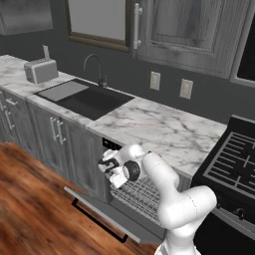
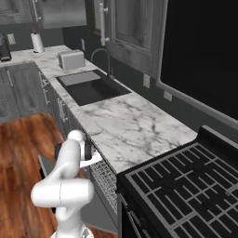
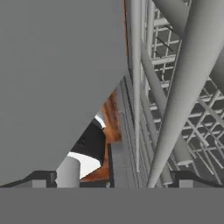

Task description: Open the dishwasher door and pull out the top rack.

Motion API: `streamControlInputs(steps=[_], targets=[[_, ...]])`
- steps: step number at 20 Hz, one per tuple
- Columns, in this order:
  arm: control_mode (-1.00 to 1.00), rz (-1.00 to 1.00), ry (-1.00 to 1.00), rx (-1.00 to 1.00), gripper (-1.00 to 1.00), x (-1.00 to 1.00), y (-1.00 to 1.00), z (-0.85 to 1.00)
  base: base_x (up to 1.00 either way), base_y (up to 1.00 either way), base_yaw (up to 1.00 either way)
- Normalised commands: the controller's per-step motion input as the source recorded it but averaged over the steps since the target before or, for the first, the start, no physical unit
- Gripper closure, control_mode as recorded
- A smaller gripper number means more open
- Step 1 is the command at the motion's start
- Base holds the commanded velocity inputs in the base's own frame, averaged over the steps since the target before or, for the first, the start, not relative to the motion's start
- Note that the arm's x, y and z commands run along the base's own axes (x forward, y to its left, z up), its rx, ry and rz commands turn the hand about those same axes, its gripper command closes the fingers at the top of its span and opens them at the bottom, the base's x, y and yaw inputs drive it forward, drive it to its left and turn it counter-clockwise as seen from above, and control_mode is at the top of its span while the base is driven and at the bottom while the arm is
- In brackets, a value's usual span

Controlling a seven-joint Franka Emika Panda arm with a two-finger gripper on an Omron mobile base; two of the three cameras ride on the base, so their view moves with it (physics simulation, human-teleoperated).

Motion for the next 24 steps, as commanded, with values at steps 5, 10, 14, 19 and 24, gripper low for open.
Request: streamControlInputs(steps=[5,10,14,19,24], targets=[[-1.0,0.0,0.0,0.18,-1.0,-1.0,0.25,-0.86,0.0,0.0,0.0],[-1.0,0.0,0.0,0.19,-1.0,-1.0,0.28,-0.79,0.0,0.0,0.0],[-1.0,0.0,0.0,0.2,-1.0,-1.0,0.23,-0.75,0.0,0.0,0.0],[-1.0,0.0,0.0,0.21,-1.0,-1.0,0.21,-0.71,0.0,0.0,0.0],[-1.0,0.0,0.0,0.22,-1.0,-1.0,0.18,-0.64,0.0,0.0,0.0]])
